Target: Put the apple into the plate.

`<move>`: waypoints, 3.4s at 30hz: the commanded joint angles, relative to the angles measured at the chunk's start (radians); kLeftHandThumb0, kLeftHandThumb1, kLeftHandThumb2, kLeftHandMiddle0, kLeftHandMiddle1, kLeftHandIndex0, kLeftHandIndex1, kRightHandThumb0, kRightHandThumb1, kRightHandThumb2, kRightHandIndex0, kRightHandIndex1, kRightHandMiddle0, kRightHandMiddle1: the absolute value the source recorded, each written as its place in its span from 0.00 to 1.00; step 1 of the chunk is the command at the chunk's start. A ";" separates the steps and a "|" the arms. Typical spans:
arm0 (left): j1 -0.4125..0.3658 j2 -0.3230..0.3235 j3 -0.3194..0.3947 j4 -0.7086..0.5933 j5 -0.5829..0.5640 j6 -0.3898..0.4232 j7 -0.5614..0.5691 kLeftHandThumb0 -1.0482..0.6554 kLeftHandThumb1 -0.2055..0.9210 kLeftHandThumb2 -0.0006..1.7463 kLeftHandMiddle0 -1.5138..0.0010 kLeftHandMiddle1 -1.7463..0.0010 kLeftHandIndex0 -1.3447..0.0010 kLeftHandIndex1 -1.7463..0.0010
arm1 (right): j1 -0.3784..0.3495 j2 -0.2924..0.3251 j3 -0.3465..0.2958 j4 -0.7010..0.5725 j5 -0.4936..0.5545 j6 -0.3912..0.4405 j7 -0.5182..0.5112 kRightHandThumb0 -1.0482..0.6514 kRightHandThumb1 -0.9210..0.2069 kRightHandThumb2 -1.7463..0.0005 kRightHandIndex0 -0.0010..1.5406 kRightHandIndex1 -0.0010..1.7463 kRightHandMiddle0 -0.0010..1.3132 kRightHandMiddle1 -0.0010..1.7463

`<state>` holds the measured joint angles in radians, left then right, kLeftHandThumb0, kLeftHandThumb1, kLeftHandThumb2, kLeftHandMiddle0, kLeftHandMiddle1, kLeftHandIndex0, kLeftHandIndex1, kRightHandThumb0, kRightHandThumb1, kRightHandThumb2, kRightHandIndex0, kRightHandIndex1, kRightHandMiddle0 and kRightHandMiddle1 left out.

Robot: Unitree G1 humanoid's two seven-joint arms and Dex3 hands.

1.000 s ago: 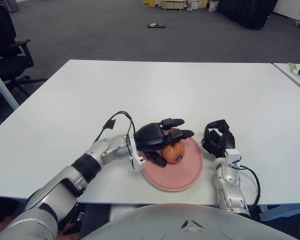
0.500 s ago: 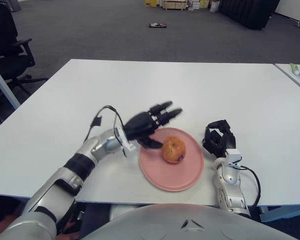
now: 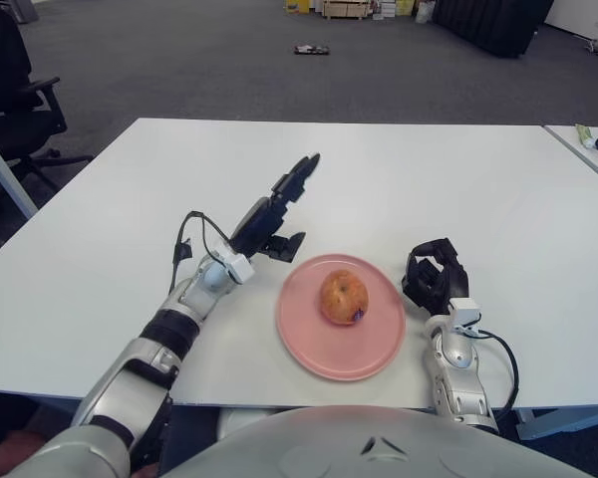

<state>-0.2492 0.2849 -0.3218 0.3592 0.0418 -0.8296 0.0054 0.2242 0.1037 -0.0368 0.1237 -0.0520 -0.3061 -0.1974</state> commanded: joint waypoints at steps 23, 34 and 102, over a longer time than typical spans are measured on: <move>0.138 -0.221 0.342 0.034 -0.252 0.270 -0.012 0.16 1.00 0.53 0.98 0.56 0.97 0.28 | -0.022 -0.008 -0.009 0.055 -0.012 -0.037 0.000 0.39 0.25 0.47 0.50 1.00 0.28 1.00; 0.124 -0.268 0.401 0.143 -0.092 0.221 0.141 0.24 1.00 0.56 0.90 0.25 0.77 0.04 | -0.024 -0.014 -0.008 0.053 -0.019 -0.035 0.000 0.39 0.24 0.48 0.50 1.00 0.28 1.00; 0.271 -0.288 0.338 0.089 0.020 0.432 0.078 0.38 0.74 0.53 0.50 0.00 0.72 0.00 | -0.026 0.006 -0.011 0.006 0.045 0.019 0.028 0.38 0.28 0.45 0.45 1.00 0.30 1.00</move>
<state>-0.0074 -0.0032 0.0254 0.4541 0.0393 -0.4513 0.0692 0.2052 0.1038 -0.0438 0.1384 -0.0214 -0.3038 -0.1752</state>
